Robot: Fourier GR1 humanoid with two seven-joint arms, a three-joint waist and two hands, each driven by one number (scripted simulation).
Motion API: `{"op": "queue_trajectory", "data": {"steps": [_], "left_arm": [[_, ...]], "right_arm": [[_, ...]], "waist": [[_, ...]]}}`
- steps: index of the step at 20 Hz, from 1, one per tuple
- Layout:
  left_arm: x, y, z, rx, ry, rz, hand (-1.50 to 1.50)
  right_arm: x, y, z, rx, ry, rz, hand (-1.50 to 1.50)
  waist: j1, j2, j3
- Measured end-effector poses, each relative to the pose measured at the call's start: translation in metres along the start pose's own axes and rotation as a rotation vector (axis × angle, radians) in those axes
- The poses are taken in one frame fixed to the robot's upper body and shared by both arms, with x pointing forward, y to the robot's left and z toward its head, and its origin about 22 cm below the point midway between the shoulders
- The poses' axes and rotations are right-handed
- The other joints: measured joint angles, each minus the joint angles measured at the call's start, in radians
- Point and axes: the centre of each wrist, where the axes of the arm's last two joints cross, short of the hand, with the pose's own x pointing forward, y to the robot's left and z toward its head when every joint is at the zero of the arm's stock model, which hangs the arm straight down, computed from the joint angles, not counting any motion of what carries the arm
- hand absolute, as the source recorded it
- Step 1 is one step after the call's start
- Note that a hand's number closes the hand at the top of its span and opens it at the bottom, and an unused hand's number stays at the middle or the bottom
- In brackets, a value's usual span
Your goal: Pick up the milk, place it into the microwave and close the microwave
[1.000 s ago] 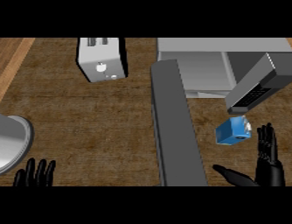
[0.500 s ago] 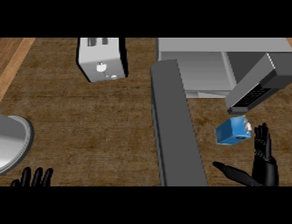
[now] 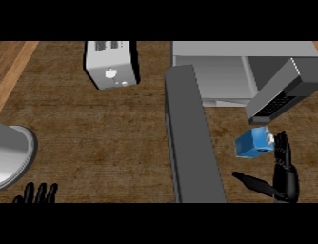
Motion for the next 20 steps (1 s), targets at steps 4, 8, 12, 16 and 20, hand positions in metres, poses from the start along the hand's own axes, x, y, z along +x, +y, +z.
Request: {"op": "queue_trajectory", "data": {"steps": [4,8,12,16,20], "left_arm": [[0.001,0.002,0.004,-0.003,0.002,0.001,-1.5],[0.002,0.005,0.01,-0.002,0.011,0.005,-1.5],[-0.001,0.004,0.007,-0.005,0.004,0.005,-1.5],[0.0,0.007,0.008,-0.005,0.002,0.001,-1.5],[0.001,0.009,0.01,-0.008,0.007,0.003,-1.5]], "right_arm": [[-0.004,0.002,-0.003,0.023,-0.001,-0.015,-1.5],[-0.004,0.013,-0.012,0.042,-0.009,-0.037,-1.5],[-0.006,0.015,-0.019,0.031,0.003,-0.053,-1.5],[-0.005,0.023,-0.028,0.009,0.002,-0.058,1.5],[-0.004,0.025,-0.036,-0.014,-0.009,0.004,1.5]], "waist": [[0.001,0.0,0.0],[0.0,0.0,0.0],[0.0,0.0,0.0],[0.0,0.0,0.0],[0.002,0.0,0.0]]}}
